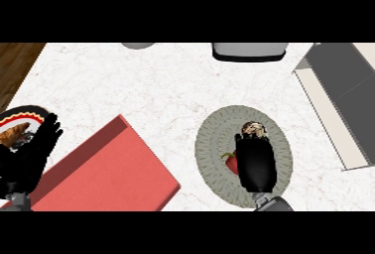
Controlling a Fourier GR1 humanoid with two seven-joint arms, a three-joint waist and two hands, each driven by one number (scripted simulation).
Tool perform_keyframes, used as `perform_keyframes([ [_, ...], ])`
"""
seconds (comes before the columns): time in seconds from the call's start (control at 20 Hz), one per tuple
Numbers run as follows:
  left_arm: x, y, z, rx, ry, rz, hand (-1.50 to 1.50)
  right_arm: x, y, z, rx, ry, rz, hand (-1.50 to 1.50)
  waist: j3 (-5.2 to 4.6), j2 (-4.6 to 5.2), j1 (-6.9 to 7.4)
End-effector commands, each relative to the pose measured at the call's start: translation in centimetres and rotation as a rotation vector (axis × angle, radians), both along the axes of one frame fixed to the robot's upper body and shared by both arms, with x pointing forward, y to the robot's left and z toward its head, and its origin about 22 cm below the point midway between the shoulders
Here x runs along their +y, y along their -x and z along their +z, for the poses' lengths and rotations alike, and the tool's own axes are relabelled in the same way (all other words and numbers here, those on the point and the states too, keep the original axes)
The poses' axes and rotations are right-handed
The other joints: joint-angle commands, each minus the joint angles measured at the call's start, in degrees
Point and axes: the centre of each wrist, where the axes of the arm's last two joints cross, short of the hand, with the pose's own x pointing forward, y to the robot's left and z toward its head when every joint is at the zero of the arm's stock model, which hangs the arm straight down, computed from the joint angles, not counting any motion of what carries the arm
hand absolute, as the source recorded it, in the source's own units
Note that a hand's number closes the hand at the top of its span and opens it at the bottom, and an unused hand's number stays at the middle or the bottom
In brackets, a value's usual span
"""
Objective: Pick the bell pepper from the placemat and place it in the tiered shelf
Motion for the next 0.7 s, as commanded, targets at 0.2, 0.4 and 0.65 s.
perform_keyframes([
  [0.2, 0.3, 0.4, 0.2, -0.007, -0.012, 0.001, 0.00, -7.5, -6.6, 4.7, -0.069, -0.294, -0.813, 1.50, 0.40, 1.18, 0.26],
  [0.4, -1.1, -0.4, 0.3, -0.008, -0.016, -0.038, 0.00, -6.8, -11.2, 9.7, -0.143, -0.400, -1.021, 1.50, 0.17, 1.13, 2.74],
  [0.65, -1.0, -1.7, 1.4, -0.007, 0.005, -0.036, 0.00, -3.8, -14.2, 15.9, -0.269, -0.472, -1.078, 1.50, 0.08, 0.57, 2.14],
])
